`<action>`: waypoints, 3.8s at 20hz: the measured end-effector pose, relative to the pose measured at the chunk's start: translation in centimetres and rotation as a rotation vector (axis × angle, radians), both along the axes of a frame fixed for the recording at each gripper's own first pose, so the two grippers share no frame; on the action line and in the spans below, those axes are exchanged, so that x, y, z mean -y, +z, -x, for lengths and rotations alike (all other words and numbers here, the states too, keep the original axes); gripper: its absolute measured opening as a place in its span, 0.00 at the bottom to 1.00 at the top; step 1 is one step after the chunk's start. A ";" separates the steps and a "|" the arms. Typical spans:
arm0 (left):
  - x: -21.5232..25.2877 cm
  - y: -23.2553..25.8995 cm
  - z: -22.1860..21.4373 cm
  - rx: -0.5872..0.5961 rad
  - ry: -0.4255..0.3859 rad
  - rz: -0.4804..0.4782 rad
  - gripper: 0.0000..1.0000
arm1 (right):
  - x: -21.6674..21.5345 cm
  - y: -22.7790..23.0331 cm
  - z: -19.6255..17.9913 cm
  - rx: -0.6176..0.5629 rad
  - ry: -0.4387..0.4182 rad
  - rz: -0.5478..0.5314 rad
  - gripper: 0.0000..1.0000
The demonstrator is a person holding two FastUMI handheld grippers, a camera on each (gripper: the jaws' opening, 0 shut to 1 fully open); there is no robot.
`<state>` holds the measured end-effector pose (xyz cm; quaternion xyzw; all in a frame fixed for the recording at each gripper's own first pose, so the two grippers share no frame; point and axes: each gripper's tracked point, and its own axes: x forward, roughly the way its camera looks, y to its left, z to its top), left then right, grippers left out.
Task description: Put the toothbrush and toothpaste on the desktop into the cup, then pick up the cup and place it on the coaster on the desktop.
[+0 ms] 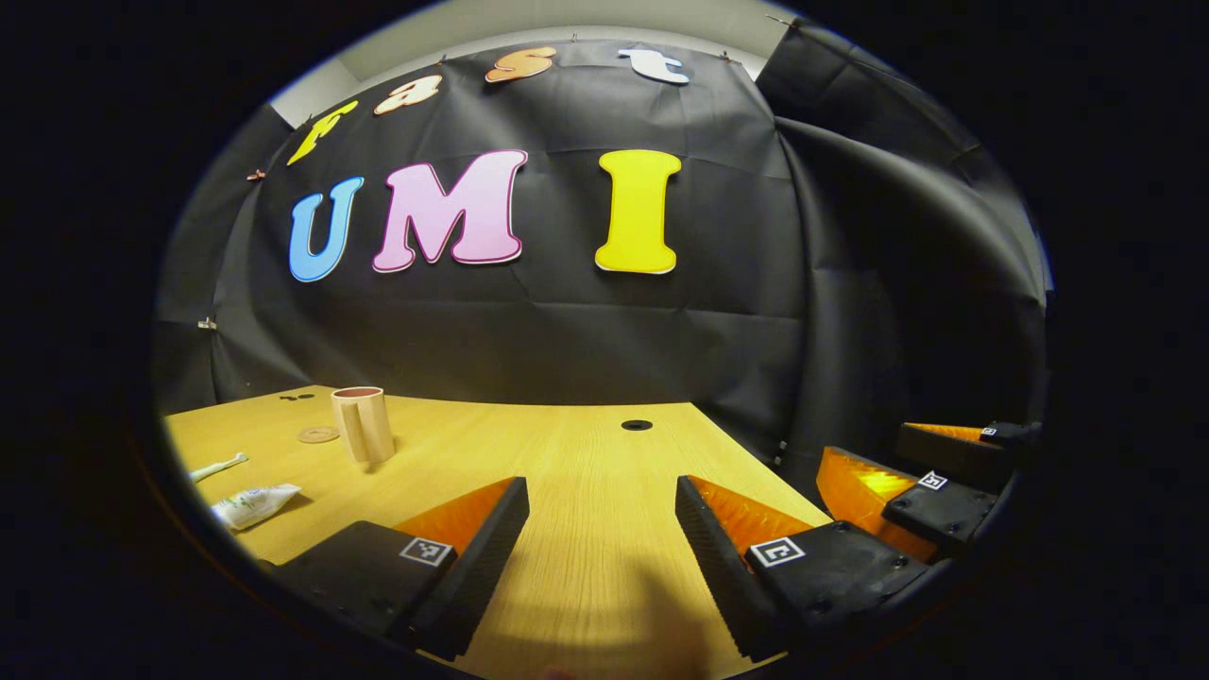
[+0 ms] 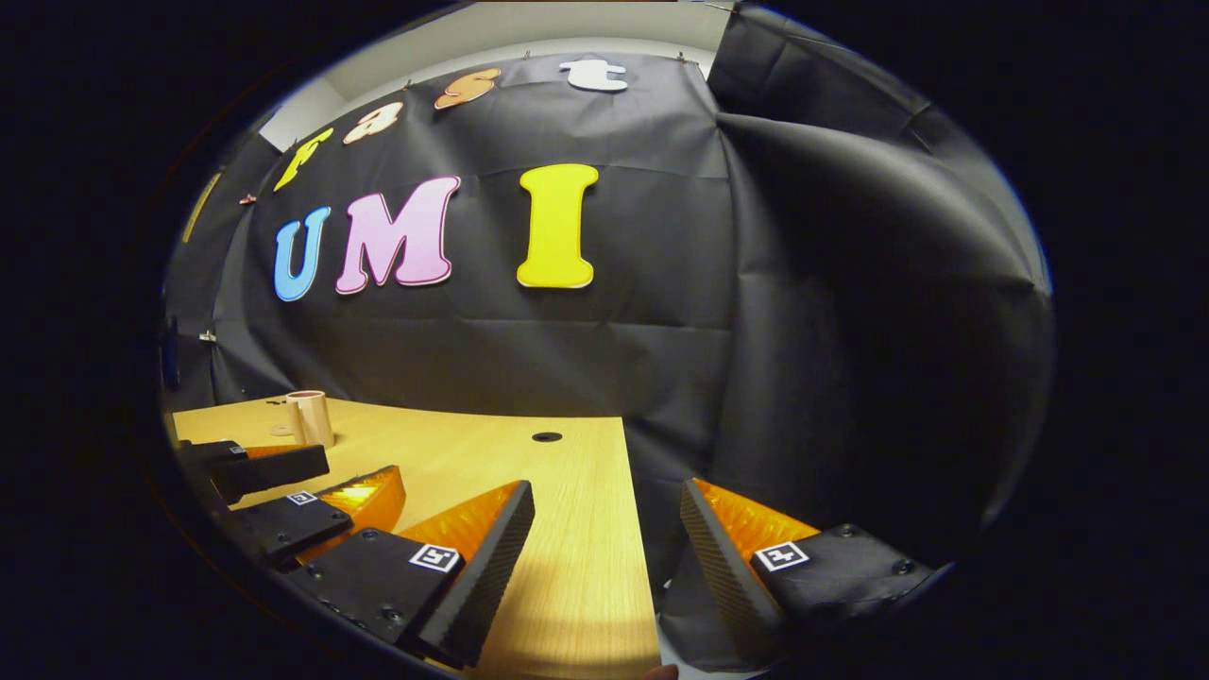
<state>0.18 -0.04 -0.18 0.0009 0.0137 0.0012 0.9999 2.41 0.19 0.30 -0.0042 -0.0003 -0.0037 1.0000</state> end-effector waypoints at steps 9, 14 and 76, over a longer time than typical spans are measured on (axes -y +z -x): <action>0.0 0.7 -0.1 0.036 -0.015 -0.077 0.95 | -0.2 0.0 -0.6 -0.001 -0.002 -0.007 0.95; 0.0 0.6 -0.1 0.014 -0.013 -0.081 0.95 | -0.1 0.0 -0.7 -0.003 -0.003 -0.007 0.95; -54.5 31.6 14.9 0.190 0.031 -0.083 0.98 | -41.8 32.4 9.0 0.228 0.020 0.066 0.96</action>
